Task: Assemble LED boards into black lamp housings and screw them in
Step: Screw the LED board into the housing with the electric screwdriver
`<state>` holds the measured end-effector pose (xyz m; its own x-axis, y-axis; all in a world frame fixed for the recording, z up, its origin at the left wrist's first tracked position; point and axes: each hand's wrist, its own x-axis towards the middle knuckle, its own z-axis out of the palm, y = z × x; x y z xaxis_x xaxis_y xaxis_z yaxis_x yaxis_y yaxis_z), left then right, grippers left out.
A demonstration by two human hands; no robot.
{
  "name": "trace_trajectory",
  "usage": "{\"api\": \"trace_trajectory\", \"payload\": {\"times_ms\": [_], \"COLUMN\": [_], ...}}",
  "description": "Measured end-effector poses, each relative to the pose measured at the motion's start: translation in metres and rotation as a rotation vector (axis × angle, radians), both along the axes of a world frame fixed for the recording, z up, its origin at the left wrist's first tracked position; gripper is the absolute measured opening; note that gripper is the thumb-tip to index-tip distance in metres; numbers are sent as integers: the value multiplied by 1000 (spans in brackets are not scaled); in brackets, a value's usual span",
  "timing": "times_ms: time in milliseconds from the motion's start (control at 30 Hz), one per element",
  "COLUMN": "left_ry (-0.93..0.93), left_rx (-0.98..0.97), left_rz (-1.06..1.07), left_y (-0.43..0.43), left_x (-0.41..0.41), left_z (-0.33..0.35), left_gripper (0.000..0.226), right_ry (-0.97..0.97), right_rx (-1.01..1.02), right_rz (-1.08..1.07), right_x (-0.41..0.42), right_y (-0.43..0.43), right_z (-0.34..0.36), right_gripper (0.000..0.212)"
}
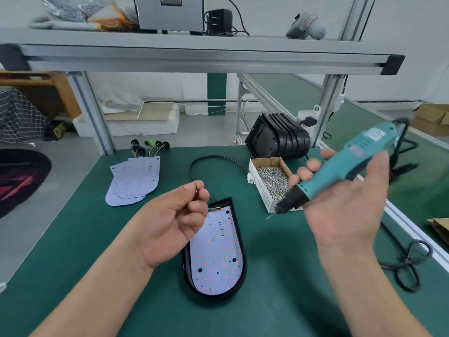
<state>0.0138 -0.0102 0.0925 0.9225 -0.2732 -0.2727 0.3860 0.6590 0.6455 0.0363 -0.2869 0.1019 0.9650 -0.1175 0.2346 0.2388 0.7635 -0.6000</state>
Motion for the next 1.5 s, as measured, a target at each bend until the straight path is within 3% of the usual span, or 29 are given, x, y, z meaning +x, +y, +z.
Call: {"api": "trace_trajectory", "payload": {"times_ms": [233, 533, 767, 1100, 1267, 1500], "left_ry": [-46, -149, -193, -252, -235, -271], "left_rx": [92, 197, 244, 314, 331, 337], "left_rz": [-78, -129, -132, -132, -82, -73], "left_y": [-12, -9, -15, -14, -13, -11], "left_x": [-10, -12, -16, -19, -17, -17], "left_z": [-16, -29, -33, -36, -35, -33], "left_gripper": [19, 20, 19, 15, 17, 15], "right_ry": [7, -36, -78, -60, -56, -11], "right_rx": [16, 149, 148, 2, 71, 93], "right_rz": [86, 85, 130, 25, 156, -6], "right_x": [28, 30, 21, 13, 18, 23], "right_y": [55, 71, 71, 77, 63, 57], "right_z": [29, 9, 6, 6, 4, 0], "right_gripper": [49, 49, 75, 64, 57, 54]}}
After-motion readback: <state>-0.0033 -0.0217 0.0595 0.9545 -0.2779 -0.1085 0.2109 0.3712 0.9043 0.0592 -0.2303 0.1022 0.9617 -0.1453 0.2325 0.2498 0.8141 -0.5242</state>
